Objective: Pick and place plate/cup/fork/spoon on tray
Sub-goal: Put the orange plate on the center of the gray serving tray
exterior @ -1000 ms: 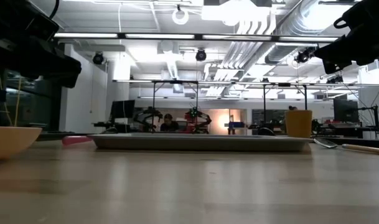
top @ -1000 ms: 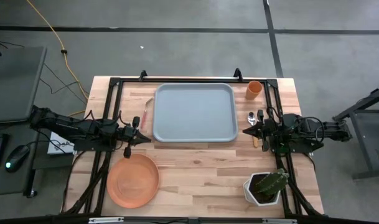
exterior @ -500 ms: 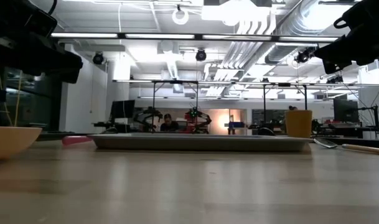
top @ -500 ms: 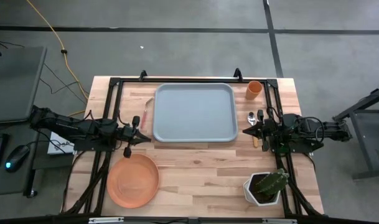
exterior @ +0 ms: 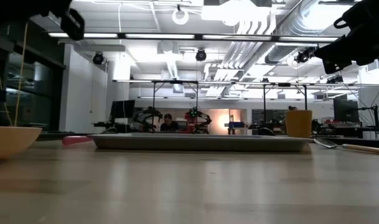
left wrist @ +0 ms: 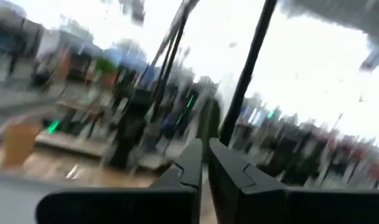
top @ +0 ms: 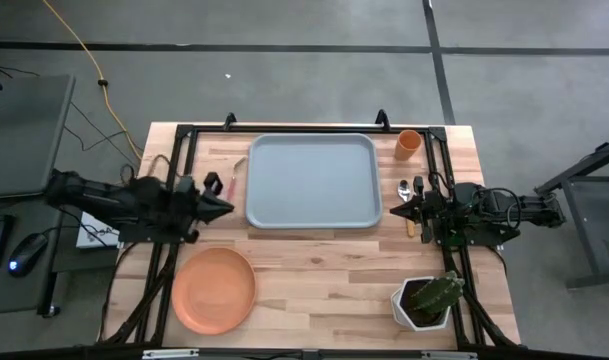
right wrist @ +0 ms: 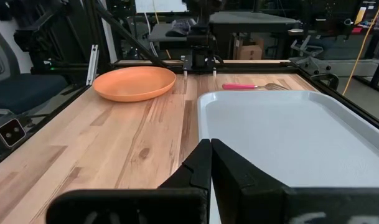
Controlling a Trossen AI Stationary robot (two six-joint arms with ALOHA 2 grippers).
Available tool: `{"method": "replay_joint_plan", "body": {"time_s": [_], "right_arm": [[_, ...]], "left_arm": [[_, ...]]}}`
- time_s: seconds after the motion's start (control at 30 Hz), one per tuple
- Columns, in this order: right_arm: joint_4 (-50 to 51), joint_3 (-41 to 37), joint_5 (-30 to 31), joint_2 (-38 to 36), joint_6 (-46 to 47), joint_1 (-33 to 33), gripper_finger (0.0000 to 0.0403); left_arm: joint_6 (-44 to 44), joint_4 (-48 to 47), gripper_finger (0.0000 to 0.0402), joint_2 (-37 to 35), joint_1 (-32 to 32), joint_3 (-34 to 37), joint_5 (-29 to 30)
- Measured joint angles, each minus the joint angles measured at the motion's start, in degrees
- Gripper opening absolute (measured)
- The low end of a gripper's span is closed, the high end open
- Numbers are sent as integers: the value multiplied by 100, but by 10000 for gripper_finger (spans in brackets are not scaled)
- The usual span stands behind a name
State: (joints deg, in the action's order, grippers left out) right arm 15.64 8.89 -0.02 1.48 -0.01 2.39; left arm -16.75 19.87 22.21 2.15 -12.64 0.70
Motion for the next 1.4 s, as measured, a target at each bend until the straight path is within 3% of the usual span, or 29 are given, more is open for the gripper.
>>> {"method": "replay_joint_plan", "body": {"time_s": [0.17, 0.3, 0.37, 0.57, 0.73, 0.9, 1.1, 1.2, 1.3, 1.4], "right_arm": [[-1, 0, 0, 0, 0, 0, 0], [0, 1, 0, 0, 0, -1, 0], [0, 1, 1, 0, 0, 0, 0], [0, 1, 1, 0, 0, 0, 0], [21, 0, -1, 0, 0, 0, 0], [39, 1, -1, 0, 0, -2, 0], [46, 1, -1, 0, 0, -2, 0], [46, 1, -1, 0, 0, 0, 0], [59, 1, 0, 0, 0, -1, 0], [98, 0, -1, 0, 0, 0, 0]], "left_arm": [[1150, -3271, 95, 1353, -145, -1940, -53], [1745, -4781, 166, 2299, -155, -2844, -332], [1963, -5241, 199, 2740, -155, -2997, -678], [2080, -5110, 257, 4433, -46, -3059, -1543], [2456, -4907, 261, 5665, 179, -3203, -1741], [2964, -5363, 252, 6324, 441, -3529, -2132], [3202, -5446, 239, 6855, 621, -3542, -1529], [3192, -5493, 230, 7101, 618, -3546, -1542], [3191, -5619, 203, 7225, 621, -3546, -1628], [3195, -5758, 142, 7251, 617, -3553, -1681]]}}
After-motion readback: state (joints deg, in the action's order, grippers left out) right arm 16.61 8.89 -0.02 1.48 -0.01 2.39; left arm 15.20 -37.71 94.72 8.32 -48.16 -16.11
